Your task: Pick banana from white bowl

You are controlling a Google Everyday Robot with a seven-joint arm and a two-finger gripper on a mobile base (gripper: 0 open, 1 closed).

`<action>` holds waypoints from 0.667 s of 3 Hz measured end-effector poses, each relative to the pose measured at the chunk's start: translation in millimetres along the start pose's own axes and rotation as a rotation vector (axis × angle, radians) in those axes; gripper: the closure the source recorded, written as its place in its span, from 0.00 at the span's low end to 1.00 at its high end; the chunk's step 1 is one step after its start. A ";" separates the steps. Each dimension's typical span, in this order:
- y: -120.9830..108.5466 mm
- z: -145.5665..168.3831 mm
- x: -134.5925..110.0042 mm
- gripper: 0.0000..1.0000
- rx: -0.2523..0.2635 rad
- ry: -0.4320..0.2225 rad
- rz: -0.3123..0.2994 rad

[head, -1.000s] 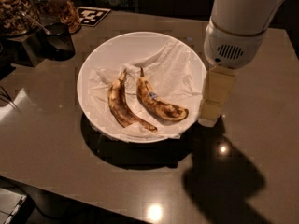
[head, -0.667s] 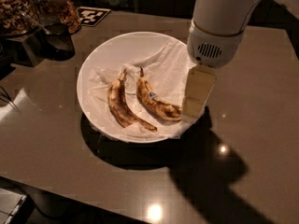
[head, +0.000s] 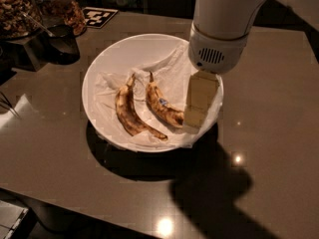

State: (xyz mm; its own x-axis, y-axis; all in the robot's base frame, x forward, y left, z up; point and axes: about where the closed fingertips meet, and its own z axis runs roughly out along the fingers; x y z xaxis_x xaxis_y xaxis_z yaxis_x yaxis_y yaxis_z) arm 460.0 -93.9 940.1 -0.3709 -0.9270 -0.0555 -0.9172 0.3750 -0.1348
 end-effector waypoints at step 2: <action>2.4 4.2 -13.0 0.05 -0.020 0.010 -0.001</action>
Offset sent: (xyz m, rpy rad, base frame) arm -0.0092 0.0086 -0.0104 -0.0539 0.1112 -0.0044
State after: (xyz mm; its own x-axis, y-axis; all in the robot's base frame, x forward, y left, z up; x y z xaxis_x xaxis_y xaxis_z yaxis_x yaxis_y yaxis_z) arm 463.2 -80.9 936.4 -0.3708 -0.9276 -0.0457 -0.9204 0.3736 -0.1148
